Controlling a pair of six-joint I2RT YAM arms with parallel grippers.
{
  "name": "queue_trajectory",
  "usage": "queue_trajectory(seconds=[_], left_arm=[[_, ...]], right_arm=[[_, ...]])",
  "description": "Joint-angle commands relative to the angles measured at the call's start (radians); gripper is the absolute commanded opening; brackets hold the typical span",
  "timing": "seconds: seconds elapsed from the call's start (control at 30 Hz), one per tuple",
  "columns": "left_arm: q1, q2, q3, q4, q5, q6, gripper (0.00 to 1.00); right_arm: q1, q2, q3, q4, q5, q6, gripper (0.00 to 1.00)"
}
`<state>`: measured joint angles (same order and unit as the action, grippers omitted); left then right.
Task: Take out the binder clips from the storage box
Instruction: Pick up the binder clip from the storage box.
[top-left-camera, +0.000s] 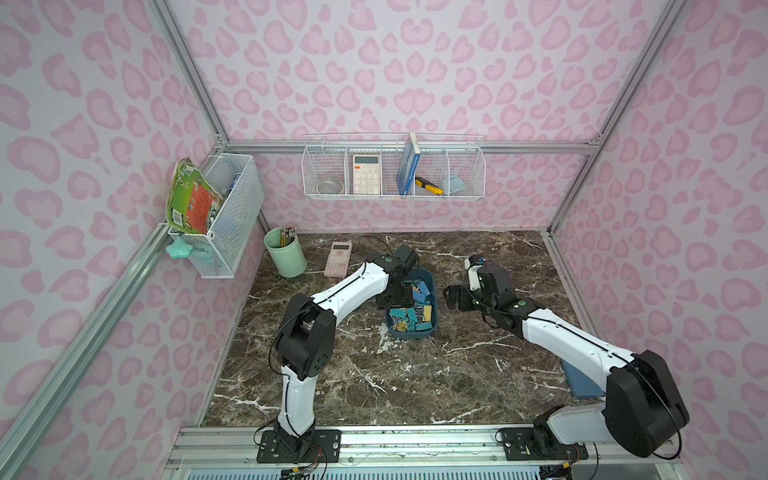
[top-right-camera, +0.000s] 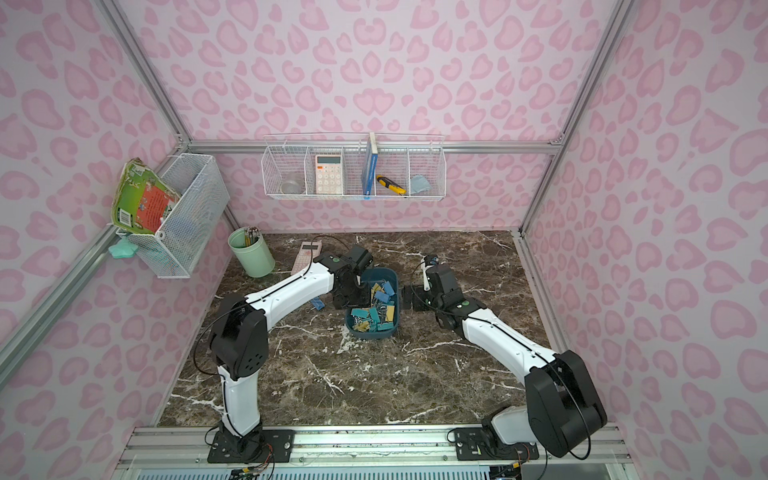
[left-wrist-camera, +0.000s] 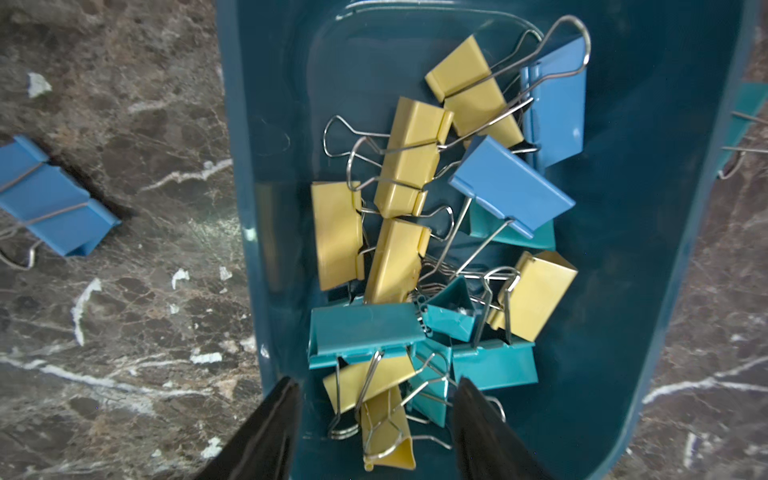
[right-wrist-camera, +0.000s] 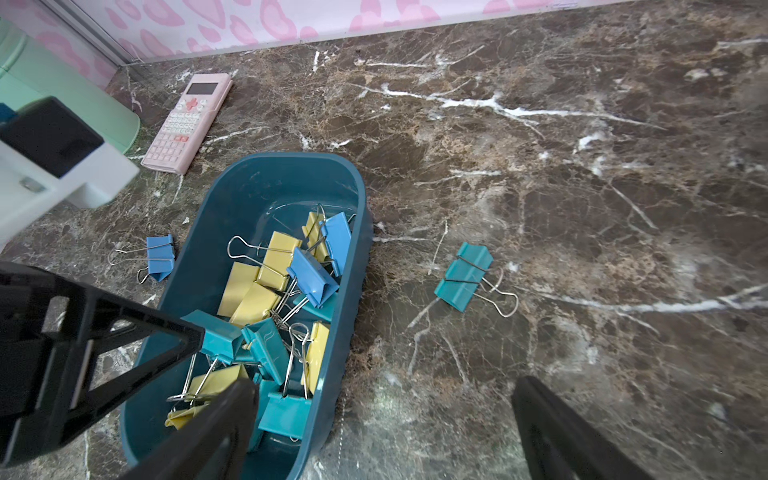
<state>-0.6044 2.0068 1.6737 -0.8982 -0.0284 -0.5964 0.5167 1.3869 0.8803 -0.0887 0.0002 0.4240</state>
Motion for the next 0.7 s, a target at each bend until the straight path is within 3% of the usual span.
queue_trajectory(seconds=[0.0,0.53,0.67], left_arm=[[-0.009,0.029,0.039,-0.063,-0.067,0.047,0.62],[-0.044,0.151,0.104,-0.122,-0.153,0.068,0.70],[-0.044,0.167,0.109,-0.133,-0.174,0.070,0.64]], right_arm=[[-0.001,-0.007,-0.007,0.005,0.010,0.007,0.99],[-0.014,-0.012,-0.013,0.001,0.014,0.008,0.99],[-0.016,-0.006,-0.011,0.004,0.013,0.008,0.99]])
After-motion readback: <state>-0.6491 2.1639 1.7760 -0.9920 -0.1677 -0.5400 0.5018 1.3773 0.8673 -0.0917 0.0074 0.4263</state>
